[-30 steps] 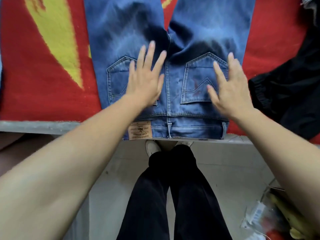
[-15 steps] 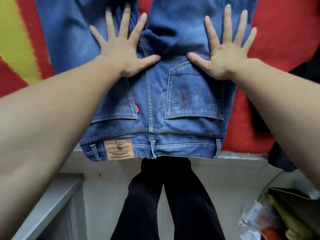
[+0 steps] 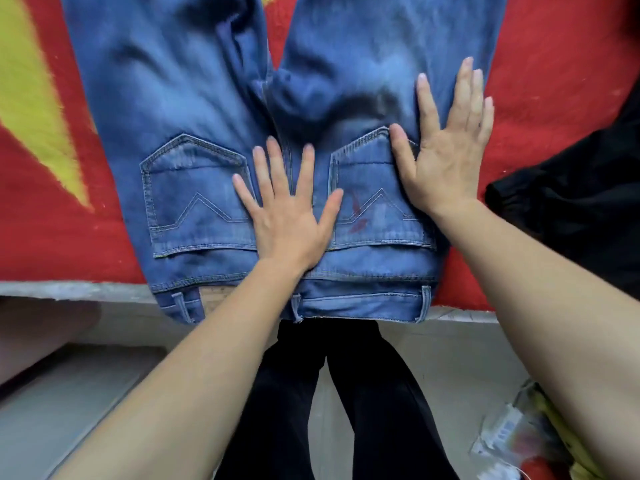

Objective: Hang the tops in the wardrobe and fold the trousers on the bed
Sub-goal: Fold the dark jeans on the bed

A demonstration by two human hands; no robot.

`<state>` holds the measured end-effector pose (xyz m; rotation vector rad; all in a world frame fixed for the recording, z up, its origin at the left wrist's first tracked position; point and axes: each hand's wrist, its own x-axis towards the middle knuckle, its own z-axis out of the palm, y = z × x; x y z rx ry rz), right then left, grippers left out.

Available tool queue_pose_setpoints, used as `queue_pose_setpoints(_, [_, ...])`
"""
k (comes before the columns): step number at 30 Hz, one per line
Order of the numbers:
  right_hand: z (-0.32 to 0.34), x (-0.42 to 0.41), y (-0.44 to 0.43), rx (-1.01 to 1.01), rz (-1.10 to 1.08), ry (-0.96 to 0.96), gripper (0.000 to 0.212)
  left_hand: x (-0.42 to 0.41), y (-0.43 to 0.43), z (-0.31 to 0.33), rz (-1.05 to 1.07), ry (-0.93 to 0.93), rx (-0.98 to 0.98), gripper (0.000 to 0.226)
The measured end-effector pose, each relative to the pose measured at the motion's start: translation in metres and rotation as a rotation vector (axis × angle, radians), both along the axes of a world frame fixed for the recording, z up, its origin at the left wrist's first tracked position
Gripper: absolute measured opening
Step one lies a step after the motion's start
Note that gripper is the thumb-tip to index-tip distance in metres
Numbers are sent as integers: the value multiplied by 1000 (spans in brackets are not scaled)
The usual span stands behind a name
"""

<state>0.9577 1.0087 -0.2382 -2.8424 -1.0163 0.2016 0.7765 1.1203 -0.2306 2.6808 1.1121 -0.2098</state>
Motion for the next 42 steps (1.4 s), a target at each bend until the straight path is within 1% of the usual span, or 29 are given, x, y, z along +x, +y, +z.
queue_pose_setpoints(1, [-1, -3, -3, 16, -10, -2, 66, -3, -4, -4, -21, 82, -22, 74])
queue_pose_setpoints(2, [-1, -2, -4, 26, -17, 2, 67, -2, -5, -7, -17, 123, -30, 76])
queue_pose_setpoints(4, [1, 1, -5, 50, -23, 46, 70, 2, -4, -6, -10, 152, -36, 78])
queue_pose_setpoints(6, [9, 4, -6, 148, -48, 119, 74, 4, -7, 2, 23, 145, 0, 75])
queue_pose_setpoints(7, [14, 7, -8, 213, -91, 141, 75, 5, -12, 8, 49, 93, 25, 69])
queue_pose_setpoints(9, [22, 21, -14, 327, -241, 166, 69, 11, -34, 23, 12, -146, 30, 44])
queue_pose_setpoints(10, [24, 31, -18, 358, -327, 204, 62, 15, -51, 29, -47, -272, -21, 29])
queue_pose_setpoints(11, [25, 42, -21, 361, -401, 271, 54, 19, -70, 34, -106, -333, -109, 18])
queue_pose_setpoints(12, [26, 52, -24, 331, -450, 348, 49, 22, -89, 39, -153, -309, -204, 16])
queue_pose_setpoints(13, [26, 60, -27, 293, -468, 414, 45, 24, -108, 42, -180, -214, -280, 27])
queue_pose_setpoints(14, [27, 66, -30, 266, -468, 467, 42, 25, -126, 43, -196, -78, -324, 41])
queue_pose_setpoints(15, [27, 71, -32, 259, -464, 511, 40, 26, -140, 42, -207, 55, -334, 54])
queue_pose_setpoints(16, [27, 72, -32, 259, -463, 554, 37, 27, -148, 40, -220, 147, -324, 62])
queue_pose_setpoints(18, [29, 71, -31, 226, -464, 620, 37, 31, -153, 36, -226, 211, -319, 63])
queue_pose_setpoints(20, [33, 68, -29, 161, -447, 642, 38, 36, -147, 37, -192, 212, -365, 53])
queue_pose_setpoints(21, [36, 68, -28, 146, -448, 656, 36, 37, -144, 38, -162, 197, -421, 45])
queue_pose_setpoints(23, [42, 66, -26, 165, -465, 711, 33, 36, -135, 45, -27, 152, -612, 30])
queue_pose_setpoints(25, [53, 61, -21, 229, -503, 794, 26, 29, -124, 59, 149, 113, -782, 19])
queue_pose_setpoints(27, [71, 56, -8, 316, -584, 886, 16, 17, -111, 78, 258, 60, -900, 16])
queue_pose_setpoints(29, [93, 51, 10, 370, -636, 931, 10, -1, -94, 98, 313, 27, -994, 20])
queue_pose_setpoints(30, [104, 48, 21, 386, -627, 933, 8, -11, -83, 107, 341, 14, -1041, 22])
queue_pose_setpoints(33, [133, 32, 66, 473, -502, 936, 18, -46, -41, 135, 473, -36, -1204, 19])
queue_pose_setpoints(35, [143, 13, 102, 518, -392, 950, 22, -71, -7, 150, 538, -75, -1226, 16])
queue_pose_setpoints(38, [147, -25, 157, 491, -217, 948, 24, -111, 39, 157, 557, -100, -1138, 13])
queue_pose_setpoints(42, [134, -90, 226, 388, -29, 866, 25, -168, 86, 131, 572, -64, -948, 19])
